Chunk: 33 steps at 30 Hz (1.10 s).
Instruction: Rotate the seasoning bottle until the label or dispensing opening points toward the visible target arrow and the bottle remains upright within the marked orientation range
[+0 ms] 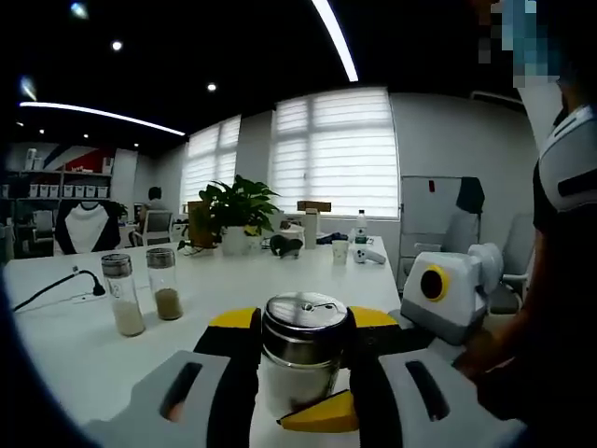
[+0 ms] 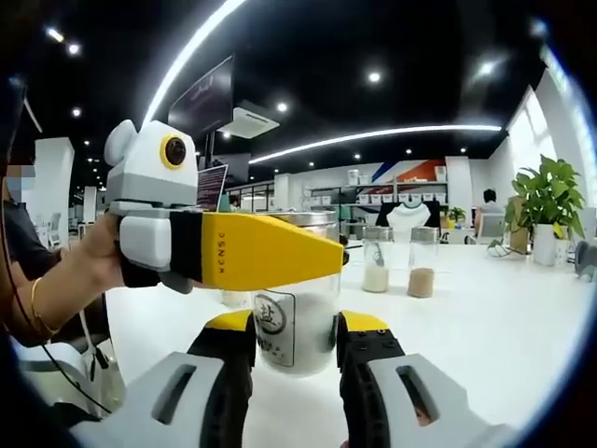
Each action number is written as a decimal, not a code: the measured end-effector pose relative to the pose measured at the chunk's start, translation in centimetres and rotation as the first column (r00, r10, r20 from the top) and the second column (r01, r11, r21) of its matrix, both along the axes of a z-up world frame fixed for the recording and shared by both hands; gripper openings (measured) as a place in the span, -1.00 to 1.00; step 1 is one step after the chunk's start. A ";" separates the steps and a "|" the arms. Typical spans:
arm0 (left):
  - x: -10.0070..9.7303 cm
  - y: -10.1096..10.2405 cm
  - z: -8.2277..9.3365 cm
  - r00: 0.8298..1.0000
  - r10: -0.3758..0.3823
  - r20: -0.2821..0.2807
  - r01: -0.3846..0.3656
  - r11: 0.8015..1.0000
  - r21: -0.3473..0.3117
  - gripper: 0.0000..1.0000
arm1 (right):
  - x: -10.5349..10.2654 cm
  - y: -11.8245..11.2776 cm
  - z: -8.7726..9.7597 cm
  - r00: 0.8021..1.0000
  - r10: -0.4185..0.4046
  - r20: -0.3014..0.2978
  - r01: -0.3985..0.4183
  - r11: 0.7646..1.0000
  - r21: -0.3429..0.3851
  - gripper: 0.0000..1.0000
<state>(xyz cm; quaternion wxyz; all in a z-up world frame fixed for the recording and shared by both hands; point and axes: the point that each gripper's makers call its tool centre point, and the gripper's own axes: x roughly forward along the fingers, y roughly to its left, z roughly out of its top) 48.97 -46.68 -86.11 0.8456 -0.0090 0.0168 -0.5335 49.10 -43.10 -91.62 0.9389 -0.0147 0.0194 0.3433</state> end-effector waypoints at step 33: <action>3.7 -0.5 -0.9 0.973 0.231 0.010 -0.231 0.973 0.004 -0.28 | 3.5 -1.5 -1.4 0.988 -0.150 0.033 0.151 0.988 -0.024 -0.38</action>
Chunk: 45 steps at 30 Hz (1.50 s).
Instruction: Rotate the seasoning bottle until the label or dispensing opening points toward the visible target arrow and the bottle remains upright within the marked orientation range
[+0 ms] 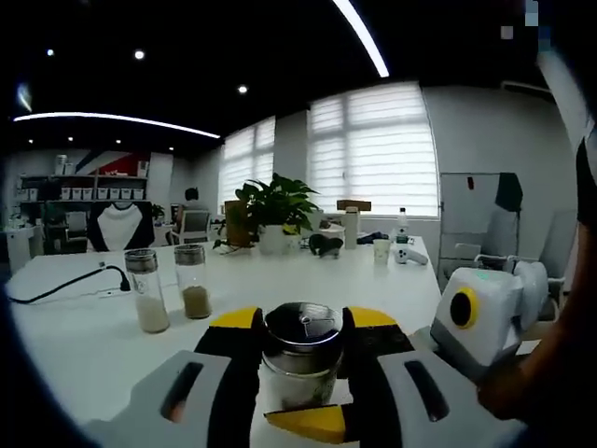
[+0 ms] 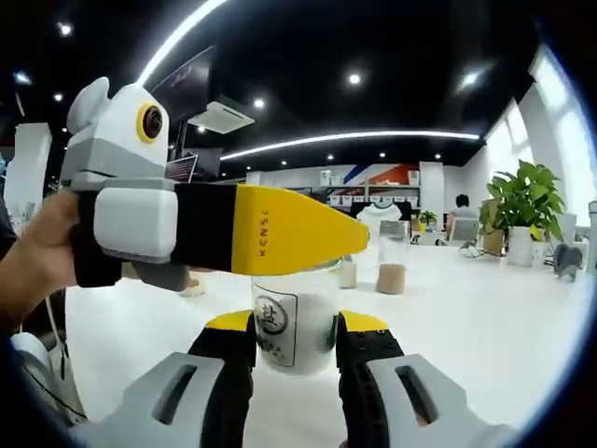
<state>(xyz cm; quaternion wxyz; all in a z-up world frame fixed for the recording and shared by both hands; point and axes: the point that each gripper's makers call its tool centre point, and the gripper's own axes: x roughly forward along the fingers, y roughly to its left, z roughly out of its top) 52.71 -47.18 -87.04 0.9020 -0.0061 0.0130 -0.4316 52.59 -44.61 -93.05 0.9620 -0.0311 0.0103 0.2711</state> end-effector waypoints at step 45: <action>2.4 8.7 0.1 0.911 0.412 0.011 -0.410 0.909 -0.075 -0.34 | 0.7 4.1 -2.3 0.988 0.119 -0.100 -0.118 0.993 0.012 -0.18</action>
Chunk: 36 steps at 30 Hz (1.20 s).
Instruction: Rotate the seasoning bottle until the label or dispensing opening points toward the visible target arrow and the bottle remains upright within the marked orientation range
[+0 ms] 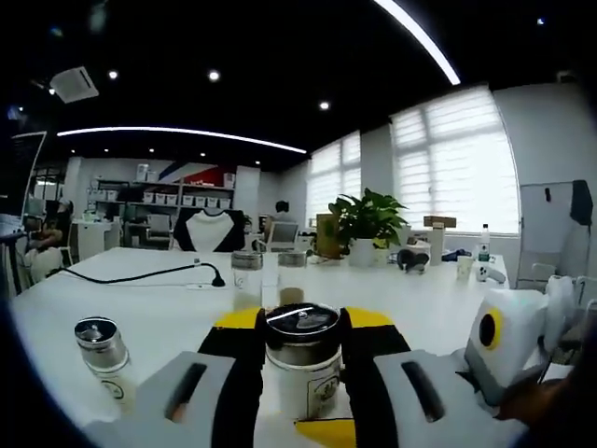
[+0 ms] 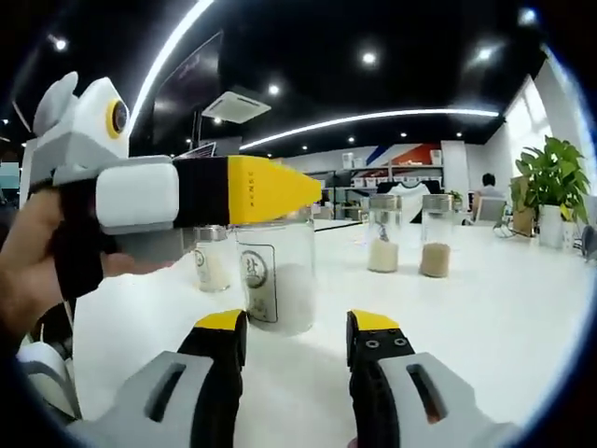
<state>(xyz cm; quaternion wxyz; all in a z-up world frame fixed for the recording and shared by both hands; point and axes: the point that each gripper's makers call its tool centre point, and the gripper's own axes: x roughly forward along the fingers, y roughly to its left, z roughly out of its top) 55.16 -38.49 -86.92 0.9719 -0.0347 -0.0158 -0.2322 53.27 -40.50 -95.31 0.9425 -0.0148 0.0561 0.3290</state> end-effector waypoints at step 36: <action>2.8 4.9 -3.0 0.988 0.152 -0.025 -0.149 0.984 0.094 -0.34 | -0.9 -3.5 0.3 0.998 -0.046 -0.031 0.045 0.999 -0.026 -0.11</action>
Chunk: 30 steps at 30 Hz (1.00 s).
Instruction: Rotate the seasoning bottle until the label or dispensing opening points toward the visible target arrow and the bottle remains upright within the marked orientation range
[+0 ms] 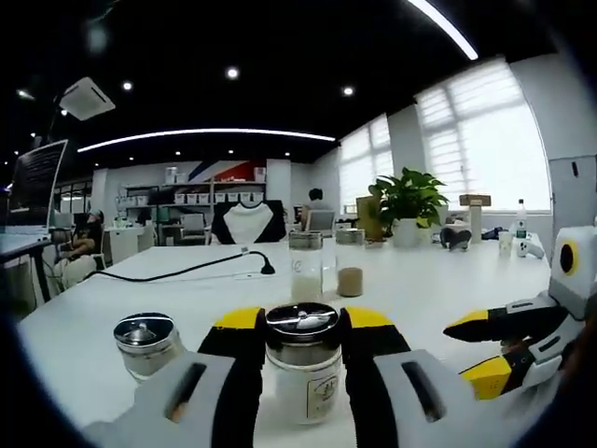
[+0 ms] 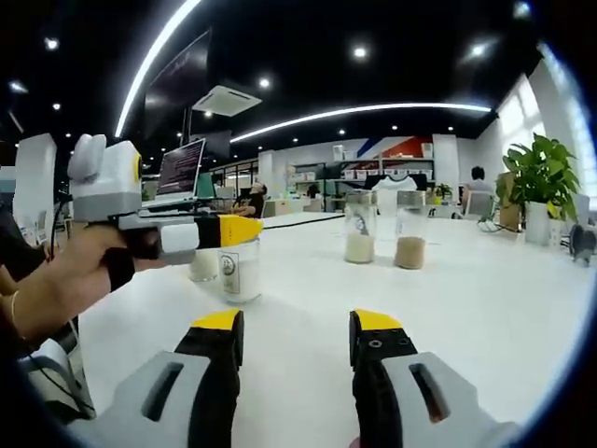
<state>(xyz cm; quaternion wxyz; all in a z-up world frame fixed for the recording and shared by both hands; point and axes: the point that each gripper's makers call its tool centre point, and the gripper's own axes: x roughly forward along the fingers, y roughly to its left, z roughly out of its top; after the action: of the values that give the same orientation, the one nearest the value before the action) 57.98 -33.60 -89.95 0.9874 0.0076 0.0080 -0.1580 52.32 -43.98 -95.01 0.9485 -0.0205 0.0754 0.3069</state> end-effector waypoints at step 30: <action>0.5 0.8 -0.2 1.000 0.002 0.012 -0.002 1.000 0.013 -0.33 | 0.2 -0.6 0.7 1.000 -0.013 -0.002 0.013 0.999 0.052 -0.16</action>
<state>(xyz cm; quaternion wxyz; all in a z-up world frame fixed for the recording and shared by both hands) 58.48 -32.81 -90.11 0.9875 0.0148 0.0031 -0.1570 52.56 -44.57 -94.28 0.9507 0.0048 0.0681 0.3024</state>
